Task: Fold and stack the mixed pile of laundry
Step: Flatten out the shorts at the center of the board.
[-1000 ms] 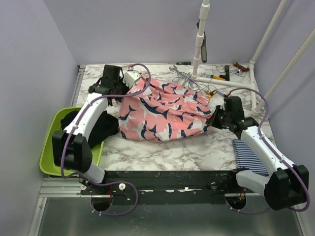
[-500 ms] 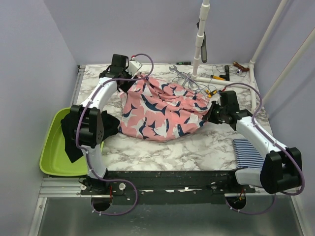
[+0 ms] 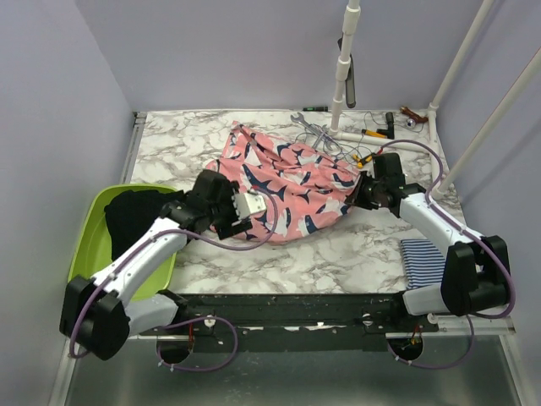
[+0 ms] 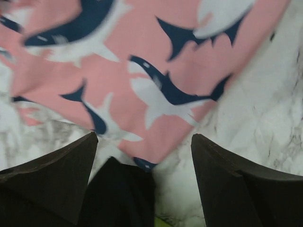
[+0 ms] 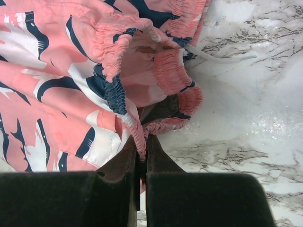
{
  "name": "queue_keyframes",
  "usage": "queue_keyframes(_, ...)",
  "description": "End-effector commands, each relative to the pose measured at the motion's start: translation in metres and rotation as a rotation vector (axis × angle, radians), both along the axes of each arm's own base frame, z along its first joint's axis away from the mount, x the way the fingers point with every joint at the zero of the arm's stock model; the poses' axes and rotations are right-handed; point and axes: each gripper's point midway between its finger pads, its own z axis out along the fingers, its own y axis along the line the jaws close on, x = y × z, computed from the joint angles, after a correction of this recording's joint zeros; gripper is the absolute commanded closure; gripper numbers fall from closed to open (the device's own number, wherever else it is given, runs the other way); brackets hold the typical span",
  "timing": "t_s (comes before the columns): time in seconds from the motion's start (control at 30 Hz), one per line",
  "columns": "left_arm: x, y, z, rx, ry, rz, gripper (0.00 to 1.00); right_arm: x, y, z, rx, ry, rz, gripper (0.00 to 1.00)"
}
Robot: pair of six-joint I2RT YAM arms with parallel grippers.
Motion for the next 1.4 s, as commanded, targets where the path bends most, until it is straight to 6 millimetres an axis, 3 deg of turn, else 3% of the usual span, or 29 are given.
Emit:
queue_keyframes(0.0,-0.029,0.011,-0.090,0.166,0.125,-0.100,0.15,0.014,-0.003,0.015,-0.005,-0.068,-0.004,1.00)
queue_keyframes(0.23,-0.001,0.006,-0.117,0.217,0.098,-0.049,0.14,0.009,-0.004,0.014,-0.005,-0.066,-0.004,1.00)
queue_keyframes(0.33,0.001,0.007,-0.129,0.237,0.123,-0.046,0.23,0.007,-0.005,0.013,-0.012,-0.068,-0.007,1.00)
queue_keyframes(0.37,0.001,0.008,-0.133,0.247,0.131,-0.042,0.29,0.007,-0.006,0.013,-0.014,-0.070,-0.008,1.00)
queue_keyframes(0.43,0.003,0.010,-0.135,0.255,0.132,-0.031,0.53,0.007,-0.008,0.015,-0.023,-0.074,-0.009,1.00)
queue_keyframes(0.47,0.004,0.011,-0.134,0.257,0.127,-0.023,0.72,0.007,-0.009,0.015,-0.029,-0.074,-0.013,1.00)
queue_keyframes(0.53,0.003,0.013,-0.126,0.254,0.126,-0.016,1.00,0.006,-0.012,0.017,-0.044,-0.075,-0.019,0.99)
queue_keyframes(0.67,-0.009,0.019,-0.081,0.192,0.126,-0.034,1.00,0.000,-0.018,0.023,-0.072,-0.076,-0.018,1.00)
queue_keyframes(0.83,-0.040,0.019,-0.018,0.087,0.126,-0.149,1.00,-0.003,-0.027,0.030,-0.116,-0.098,-0.025,0.99)
queue_keyframes(0.9,-0.035,0.019,-0.014,0.084,0.135,-0.153,1.00,0.000,-0.029,0.029,-0.134,-0.095,-0.027,1.00)
queue_keyframes(1.0,-0.023,0.020,-0.031,0.127,0.177,-0.166,1.00,0.007,-0.028,0.026,-0.145,-0.083,-0.018,1.00)
queue_keyframes(1.1,-0.003,0.025,-0.048,0.168,0.275,-0.148,0.98,0.016,-0.027,0.020,-0.160,-0.067,-0.005,1.00)
queue_keyframes(1.2,0.036,0.033,-0.048,0.169,0.308,-0.065,0.90,0.023,-0.032,0.014,-0.194,-0.052,-0.013,1.00)
queue_keyframes(1.37,0.123,0.060,-0.032,0.175,0.127,0.214,0.57,0.031,-0.033,0.005,-0.200,-0.028,-0.016,1.00)
